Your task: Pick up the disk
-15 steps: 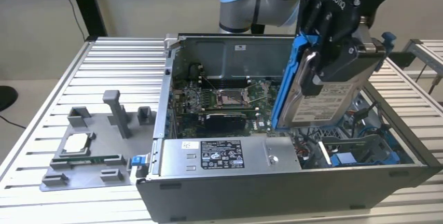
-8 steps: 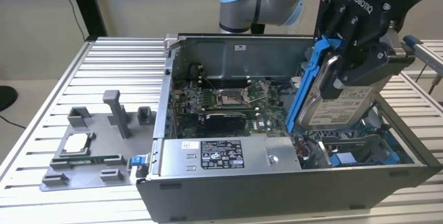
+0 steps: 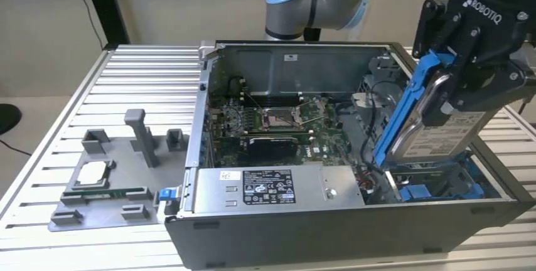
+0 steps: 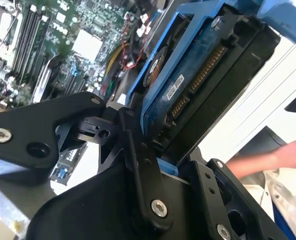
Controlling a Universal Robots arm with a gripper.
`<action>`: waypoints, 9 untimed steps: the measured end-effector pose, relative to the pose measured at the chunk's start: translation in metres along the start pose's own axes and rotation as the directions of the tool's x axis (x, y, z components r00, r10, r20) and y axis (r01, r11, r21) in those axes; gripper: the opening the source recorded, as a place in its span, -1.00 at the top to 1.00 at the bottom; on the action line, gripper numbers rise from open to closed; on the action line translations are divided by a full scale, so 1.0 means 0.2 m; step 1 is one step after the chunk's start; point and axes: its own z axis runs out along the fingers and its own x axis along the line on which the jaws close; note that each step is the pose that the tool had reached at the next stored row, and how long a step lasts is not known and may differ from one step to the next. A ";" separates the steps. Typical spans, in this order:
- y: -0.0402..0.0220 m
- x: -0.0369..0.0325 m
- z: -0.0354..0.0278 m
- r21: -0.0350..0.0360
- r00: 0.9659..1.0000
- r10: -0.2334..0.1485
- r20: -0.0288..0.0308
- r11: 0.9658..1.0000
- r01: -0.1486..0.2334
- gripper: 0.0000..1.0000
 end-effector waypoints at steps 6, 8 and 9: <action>-0.101 0.016 0.008 0.000 1.000 0.000 0.000 1.000 0.000 1.00; -0.135 0.016 0.012 0.000 1.000 0.001 0.000 1.000 -0.001 1.00; -0.150 0.016 0.015 0.000 1.000 0.001 0.000 1.000 -0.001 1.00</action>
